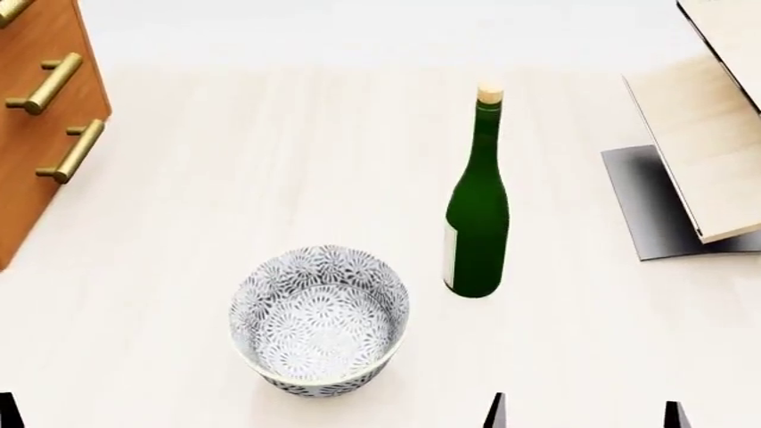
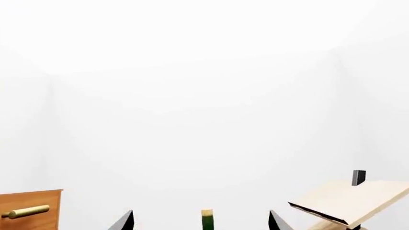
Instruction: Put the wine bottle on the wine rack.
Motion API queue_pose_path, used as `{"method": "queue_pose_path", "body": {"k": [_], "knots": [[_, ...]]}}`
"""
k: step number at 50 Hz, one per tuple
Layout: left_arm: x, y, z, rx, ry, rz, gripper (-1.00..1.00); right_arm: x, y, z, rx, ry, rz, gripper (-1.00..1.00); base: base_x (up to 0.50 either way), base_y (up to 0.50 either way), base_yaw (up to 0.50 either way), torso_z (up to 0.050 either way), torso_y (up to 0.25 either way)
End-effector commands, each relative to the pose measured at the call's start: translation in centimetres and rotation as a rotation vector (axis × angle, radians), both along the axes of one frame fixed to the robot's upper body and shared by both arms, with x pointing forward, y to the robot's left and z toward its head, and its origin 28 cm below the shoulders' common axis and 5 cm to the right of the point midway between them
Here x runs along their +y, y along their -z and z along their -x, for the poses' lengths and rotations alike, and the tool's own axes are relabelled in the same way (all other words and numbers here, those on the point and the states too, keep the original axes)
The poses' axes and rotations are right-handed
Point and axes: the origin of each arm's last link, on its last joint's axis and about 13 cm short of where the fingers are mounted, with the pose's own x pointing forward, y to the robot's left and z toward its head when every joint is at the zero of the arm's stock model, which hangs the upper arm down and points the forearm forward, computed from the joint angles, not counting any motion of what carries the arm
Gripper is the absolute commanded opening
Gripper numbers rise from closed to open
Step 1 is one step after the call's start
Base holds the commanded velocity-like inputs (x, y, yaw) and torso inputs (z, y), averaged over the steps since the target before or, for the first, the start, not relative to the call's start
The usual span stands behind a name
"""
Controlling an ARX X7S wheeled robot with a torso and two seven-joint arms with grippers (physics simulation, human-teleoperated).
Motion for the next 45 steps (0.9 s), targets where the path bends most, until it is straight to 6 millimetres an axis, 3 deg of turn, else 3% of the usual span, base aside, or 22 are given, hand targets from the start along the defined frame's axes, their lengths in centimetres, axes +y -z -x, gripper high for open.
{"method": "queue_pose_path", "body": {"k": [1, 45], "knots": [[0.01, -0.01, 0.01, 0.000, -0.001, 0.000, 1.00, 0.01, 0.01, 0.00, 0.001, -0.001, 0.001, 1.00, 0.11, 0.00, 0.00, 0.000, 0.000], [-0.03, 0.09, -0.12, 0.007, -0.002, -0.002, 1.00, 0.11, 0.32, -0.20, 0.003, 0.009, 0.018, 1.00, 0.11, 0.00, 0.00, 0.000, 0.000]]}}
